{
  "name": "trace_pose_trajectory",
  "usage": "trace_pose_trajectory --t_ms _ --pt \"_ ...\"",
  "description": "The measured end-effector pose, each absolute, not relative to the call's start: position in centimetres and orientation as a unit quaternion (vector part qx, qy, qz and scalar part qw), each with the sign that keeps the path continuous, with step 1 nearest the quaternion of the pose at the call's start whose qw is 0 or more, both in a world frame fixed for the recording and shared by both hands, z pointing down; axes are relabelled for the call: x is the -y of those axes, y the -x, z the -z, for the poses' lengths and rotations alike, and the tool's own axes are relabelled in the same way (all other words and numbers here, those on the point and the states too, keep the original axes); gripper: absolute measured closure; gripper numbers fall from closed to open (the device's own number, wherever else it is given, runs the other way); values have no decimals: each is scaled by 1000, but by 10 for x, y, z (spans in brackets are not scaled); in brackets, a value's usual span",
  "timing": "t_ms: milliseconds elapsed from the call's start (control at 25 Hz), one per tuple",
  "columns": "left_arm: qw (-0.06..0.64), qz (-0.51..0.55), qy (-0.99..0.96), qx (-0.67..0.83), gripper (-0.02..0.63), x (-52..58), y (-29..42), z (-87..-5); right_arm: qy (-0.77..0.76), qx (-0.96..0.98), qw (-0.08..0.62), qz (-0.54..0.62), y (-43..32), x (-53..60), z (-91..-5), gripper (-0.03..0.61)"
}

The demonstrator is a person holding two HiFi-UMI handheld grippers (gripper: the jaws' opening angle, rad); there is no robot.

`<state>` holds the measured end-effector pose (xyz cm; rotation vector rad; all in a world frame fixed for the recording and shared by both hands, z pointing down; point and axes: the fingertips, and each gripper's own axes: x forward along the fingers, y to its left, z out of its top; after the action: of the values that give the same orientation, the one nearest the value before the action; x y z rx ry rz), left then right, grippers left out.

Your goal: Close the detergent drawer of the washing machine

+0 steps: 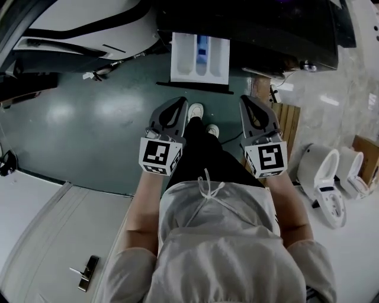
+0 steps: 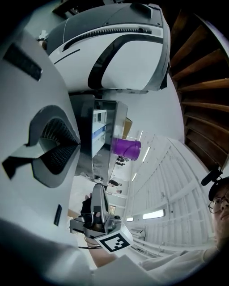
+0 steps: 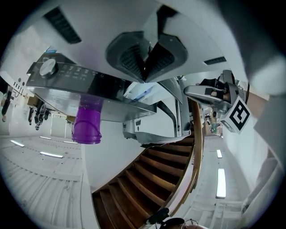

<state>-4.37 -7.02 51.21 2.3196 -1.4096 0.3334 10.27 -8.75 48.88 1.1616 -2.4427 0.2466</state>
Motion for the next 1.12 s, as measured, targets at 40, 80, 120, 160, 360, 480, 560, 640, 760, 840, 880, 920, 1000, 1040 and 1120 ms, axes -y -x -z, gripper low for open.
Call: trace_pose_trajectory --t_ms 40,80,120,160,360,480,560,640,760,840,880,920,1000,1040,1120 --pt "206 -120 -830 505 595 72 43 -518 -416 880 211 -89 -102 88 -494 574" --pt "209 -120 -829 505 595 73 42 -522 -414 881 211 -89 -101 89 -498 574" --pt "211 -120 -827 506 595 75 42 -526 -413 881 212 -91 -100 90 -502 574" --pt "214 -119 -826 508 595 78 43 -529 -412 881 214 -94 -99 90 -506 574" --pt "235 -108 -817 516 595 90 42 -536 -417 876 221 -102 -101 95 -516 574" --pt "239 -110 -814 517 595 93 41 -538 -419 874 222 -105 -103 98 -518 574" --pt "244 -108 -813 517 595 94 42 -538 -420 874 221 -108 -104 101 -518 574" --pt "250 -105 -811 519 595 95 42 -538 -421 874 218 -109 -104 104 -518 574" --pt "248 -109 -809 521 595 99 42 -537 -422 874 215 -106 -103 108 -513 574" --pt "244 -115 -810 520 595 104 42 -536 -422 875 215 -101 -102 111 -510 574" --pt "243 -118 -811 519 595 107 43 -536 -421 875 216 -98 -101 114 -509 574" --pt "242 -121 -812 518 595 111 43 -536 -421 875 219 -98 -101 116 -508 574" --pt "243 -126 -811 517 595 118 44 -536 -425 869 230 -108 -101 119 -507 574" --pt "244 -128 -811 517 595 122 44 -536 -428 866 234 -114 -102 120 -506 574" --pt "245 -130 -809 519 595 129 44 -535 -432 863 234 -117 -103 124 -504 574"
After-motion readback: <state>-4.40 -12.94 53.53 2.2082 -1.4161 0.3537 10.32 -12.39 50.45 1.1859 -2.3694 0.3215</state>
